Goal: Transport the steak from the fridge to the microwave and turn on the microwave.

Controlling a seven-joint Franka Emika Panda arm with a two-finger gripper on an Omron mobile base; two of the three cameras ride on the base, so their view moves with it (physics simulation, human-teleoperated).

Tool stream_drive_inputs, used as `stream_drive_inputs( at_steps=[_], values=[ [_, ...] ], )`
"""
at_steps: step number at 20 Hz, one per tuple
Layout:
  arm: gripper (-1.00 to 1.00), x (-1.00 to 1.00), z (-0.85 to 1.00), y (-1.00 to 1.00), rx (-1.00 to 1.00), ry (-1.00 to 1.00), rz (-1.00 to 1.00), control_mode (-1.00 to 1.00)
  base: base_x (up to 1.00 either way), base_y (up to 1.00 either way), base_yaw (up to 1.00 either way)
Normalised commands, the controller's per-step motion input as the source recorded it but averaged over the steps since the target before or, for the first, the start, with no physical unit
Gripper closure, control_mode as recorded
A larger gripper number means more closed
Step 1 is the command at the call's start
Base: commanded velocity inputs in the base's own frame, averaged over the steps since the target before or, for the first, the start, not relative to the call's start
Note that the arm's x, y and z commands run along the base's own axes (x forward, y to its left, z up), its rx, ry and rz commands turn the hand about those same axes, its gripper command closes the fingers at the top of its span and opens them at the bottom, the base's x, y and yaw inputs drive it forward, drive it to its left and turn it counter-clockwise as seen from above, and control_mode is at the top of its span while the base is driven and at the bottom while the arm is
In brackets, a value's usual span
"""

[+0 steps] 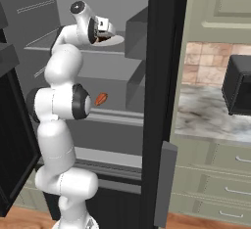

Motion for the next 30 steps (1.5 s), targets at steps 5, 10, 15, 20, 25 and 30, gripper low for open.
stream_drive_inputs(
  at_steps=[5,10,15,20,25,30],
  values=[
    [1.00,-0.11,-0.50,0.00,0.00,0.04,-0.27,-1.00,0.00,0.00,0.00],
    [1.00,-0.19,-0.06,-0.20,0.02,-0.12,-0.16,-1.00,0.00,0.00,0.00],
    [1.00,-0.20,0.03,-0.39,0.09,-0.27,0.00,-1.00,0.00,0.00,0.00],
    [1.00,-0.46,0.07,-0.50,0.13,-0.28,0.00,-1.00,0.00,0.00,0.00],
    [1.00,-0.82,0.20,-0.41,0.14,-0.20,0.07,-1.00,0.00,0.00,0.00],
    [1.00,-0.94,0.51,-0.01,0.01,-0.06,0.10,-1.00,0.00,0.00,0.00]
  ],
)
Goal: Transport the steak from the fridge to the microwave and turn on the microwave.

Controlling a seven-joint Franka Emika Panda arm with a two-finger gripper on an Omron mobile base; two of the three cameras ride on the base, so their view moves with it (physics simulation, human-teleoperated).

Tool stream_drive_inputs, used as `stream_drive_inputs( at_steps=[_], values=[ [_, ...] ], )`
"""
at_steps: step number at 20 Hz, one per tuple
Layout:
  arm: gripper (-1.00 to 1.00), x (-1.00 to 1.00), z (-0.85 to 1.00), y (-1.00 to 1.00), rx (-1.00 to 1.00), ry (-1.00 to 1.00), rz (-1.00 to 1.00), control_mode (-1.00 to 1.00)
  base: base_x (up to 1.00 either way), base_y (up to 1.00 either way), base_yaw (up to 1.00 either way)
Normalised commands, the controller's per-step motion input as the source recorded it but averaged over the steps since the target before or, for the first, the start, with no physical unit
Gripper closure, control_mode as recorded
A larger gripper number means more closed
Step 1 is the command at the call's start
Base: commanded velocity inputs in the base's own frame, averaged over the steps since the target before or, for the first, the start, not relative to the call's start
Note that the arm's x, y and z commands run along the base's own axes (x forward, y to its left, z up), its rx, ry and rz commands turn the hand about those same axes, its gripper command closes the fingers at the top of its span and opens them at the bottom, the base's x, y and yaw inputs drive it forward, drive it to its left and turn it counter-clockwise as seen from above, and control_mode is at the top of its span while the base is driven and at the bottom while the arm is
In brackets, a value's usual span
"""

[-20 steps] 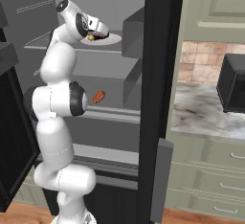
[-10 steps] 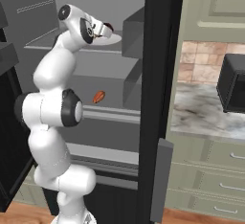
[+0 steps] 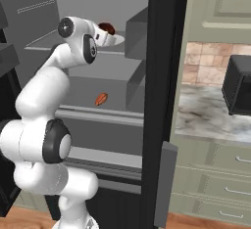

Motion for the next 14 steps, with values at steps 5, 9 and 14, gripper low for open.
stream_drive_inputs(
  at_steps=[5,9,14],
  values=[
    [1.00,-1.00,0.34,0.00,0.00,0.00,0.07,-1.00,0.00,0.00,0.00],
    [1.00,-1.00,0.04,0.00,0.00,0.04,0.03,-1.00,0.00,0.00,0.00],
    [1.00,-1.00,0.00,0.00,0.00,0.10,0.00,-1.00,0.00,0.00,0.00]
  ],
)
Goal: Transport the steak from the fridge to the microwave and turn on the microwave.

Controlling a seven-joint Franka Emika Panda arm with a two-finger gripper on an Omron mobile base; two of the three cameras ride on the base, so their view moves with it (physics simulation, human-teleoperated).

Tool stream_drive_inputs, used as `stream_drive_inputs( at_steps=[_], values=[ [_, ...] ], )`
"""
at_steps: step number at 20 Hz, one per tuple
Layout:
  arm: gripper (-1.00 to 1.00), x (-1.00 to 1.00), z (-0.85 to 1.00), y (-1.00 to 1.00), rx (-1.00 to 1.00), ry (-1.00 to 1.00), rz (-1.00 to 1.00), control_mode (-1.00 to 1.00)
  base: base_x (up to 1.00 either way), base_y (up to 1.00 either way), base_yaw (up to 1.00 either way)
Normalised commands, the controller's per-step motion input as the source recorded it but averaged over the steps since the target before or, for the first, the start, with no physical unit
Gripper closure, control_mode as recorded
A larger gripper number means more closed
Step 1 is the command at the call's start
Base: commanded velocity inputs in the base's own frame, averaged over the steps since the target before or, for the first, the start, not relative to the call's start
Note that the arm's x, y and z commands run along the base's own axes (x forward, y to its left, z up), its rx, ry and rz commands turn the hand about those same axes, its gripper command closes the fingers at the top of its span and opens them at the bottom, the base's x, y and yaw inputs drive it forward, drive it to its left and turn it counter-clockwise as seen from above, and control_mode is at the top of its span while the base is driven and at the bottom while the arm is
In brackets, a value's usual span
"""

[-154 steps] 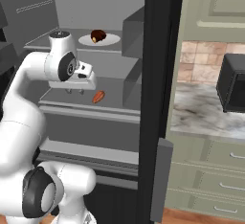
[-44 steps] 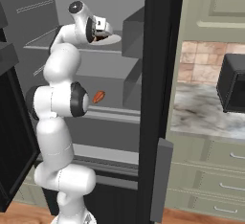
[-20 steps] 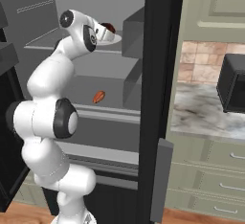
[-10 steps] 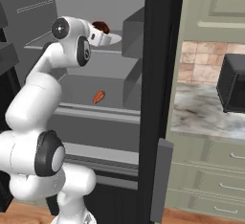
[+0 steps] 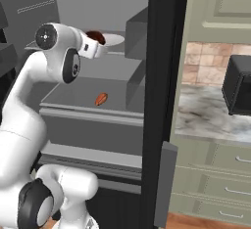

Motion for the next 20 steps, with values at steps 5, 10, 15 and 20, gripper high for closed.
stream_drive_inputs(
  at_steps=[5,10,15,20],
  values=[
    [1.00,-0.83,-0.09,0.01,0.00,0.19,0.00,-1.00,0.00,0.00,0.00],
    [1.00,-0.45,-0.52,0.01,-0.04,0.28,0.05,-1.00,0.00,0.00,0.00],
    [1.00,-0.34,-0.72,0.01,-0.04,0.18,0.02,-1.00,0.00,0.00,0.00],
    [1.00,-0.24,-0.69,0.00,0.00,0.10,0.00,-1.00,0.00,0.00,0.00]
  ],
)
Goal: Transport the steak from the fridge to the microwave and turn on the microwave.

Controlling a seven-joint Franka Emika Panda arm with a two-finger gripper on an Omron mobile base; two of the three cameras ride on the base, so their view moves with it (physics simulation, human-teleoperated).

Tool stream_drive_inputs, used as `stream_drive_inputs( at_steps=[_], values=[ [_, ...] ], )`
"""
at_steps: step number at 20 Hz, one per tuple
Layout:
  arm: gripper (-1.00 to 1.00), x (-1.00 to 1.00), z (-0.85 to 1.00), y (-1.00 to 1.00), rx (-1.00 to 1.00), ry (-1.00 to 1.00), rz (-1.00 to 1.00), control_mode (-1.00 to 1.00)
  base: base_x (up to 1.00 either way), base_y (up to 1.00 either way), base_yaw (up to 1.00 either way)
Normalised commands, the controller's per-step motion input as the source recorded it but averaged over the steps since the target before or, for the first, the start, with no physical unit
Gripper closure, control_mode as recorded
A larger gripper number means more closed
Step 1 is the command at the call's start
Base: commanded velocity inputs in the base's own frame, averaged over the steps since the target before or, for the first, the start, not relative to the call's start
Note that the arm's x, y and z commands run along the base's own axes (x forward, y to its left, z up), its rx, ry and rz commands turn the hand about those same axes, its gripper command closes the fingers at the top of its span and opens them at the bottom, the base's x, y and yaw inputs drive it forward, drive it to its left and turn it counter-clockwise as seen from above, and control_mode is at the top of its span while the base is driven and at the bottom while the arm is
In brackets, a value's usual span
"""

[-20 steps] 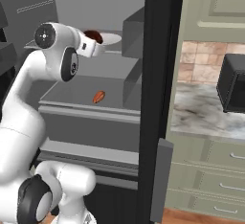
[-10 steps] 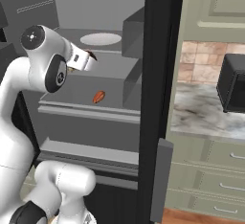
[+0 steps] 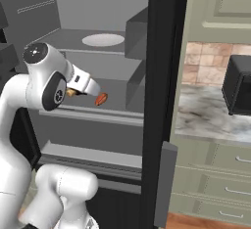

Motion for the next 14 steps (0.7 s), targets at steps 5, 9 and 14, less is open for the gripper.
stream_drive_inputs(
  at_steps=[5,9,14],
  values=[
    [1.00,-0.18,-0.62,0.00,0.00,0.14,0.00,-1.00,0.00,0.00,0.00],
    [1.00,-0.13,-0.62,0.00,-0.01,0.10,0.01,-1.00,0.00,0.00,0.00],
    [1.00,-0.12,-0.37,0.00,0.00,0.01,0.07,-1.00,0.00,0.00,0.00]
  ],
)
